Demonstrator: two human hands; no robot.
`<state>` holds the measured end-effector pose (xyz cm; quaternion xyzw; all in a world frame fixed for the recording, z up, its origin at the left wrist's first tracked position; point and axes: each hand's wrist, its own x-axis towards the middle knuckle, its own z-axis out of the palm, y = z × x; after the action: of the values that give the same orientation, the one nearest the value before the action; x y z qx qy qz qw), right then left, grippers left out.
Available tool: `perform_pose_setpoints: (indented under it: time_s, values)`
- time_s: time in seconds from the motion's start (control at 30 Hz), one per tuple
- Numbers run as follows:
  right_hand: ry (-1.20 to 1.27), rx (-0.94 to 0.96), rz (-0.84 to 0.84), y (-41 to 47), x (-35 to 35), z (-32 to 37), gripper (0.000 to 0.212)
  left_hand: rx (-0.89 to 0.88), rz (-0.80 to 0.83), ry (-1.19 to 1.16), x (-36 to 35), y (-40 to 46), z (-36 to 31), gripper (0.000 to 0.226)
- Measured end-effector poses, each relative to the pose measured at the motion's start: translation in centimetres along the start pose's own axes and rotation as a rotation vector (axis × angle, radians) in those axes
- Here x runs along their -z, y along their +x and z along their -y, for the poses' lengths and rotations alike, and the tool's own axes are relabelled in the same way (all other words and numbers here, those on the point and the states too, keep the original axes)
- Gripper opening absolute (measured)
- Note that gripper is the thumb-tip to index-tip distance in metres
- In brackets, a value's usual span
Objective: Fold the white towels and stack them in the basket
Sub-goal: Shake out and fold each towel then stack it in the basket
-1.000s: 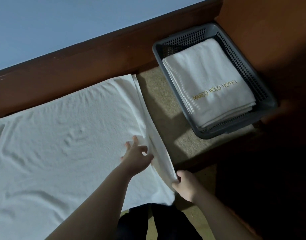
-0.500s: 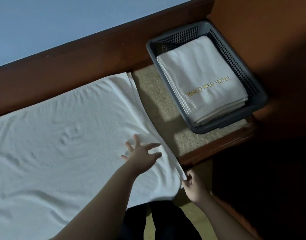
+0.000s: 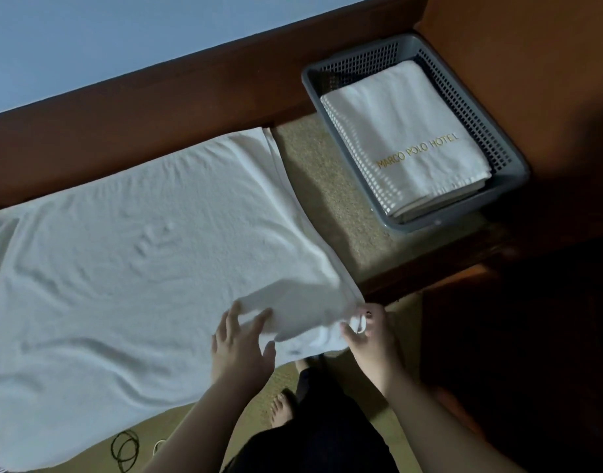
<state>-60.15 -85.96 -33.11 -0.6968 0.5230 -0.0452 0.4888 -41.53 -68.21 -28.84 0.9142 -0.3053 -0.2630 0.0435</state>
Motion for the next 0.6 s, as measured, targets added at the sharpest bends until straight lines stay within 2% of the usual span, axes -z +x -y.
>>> perform_pose_setpoints:
  time_s: [0.2, 0.33, 0.47, 0.53, 0.6]
  values:
    - [-0.089, -0.13, -0.093, 0.3, -0.7, 1.5, 0.034, -0.056, 0.144, 0.011, 0.2, -0.5, 1.2, 0.082]
    - [-0.168, -0.073, 0.005, 0.4, -0.8, 1.7, 0.024, -0.032, 0.197, -0.02, 0.6, -0.2, 1.1, 0.084]
    - [0.1, -0.03, 0.004, -0.9, 0.6, 2.1, 0.012, -0.009, 0.212, -0.027, 0.8, 0.1, 0.9, 0.085]
    - [0.346, -0.095, 0.096, -1.4, 1.2, 1.9, 0.012, 0.007, 0.217, -0.037, 0.9, 0.3, 0.6, 0.086]
    - [0.498, -0.149, 0.261, -1.5, 1.7, 1.2, 0.022, 0.022, 0.216, -0.046, 1.0, 0.5, 0.4, 0.086]
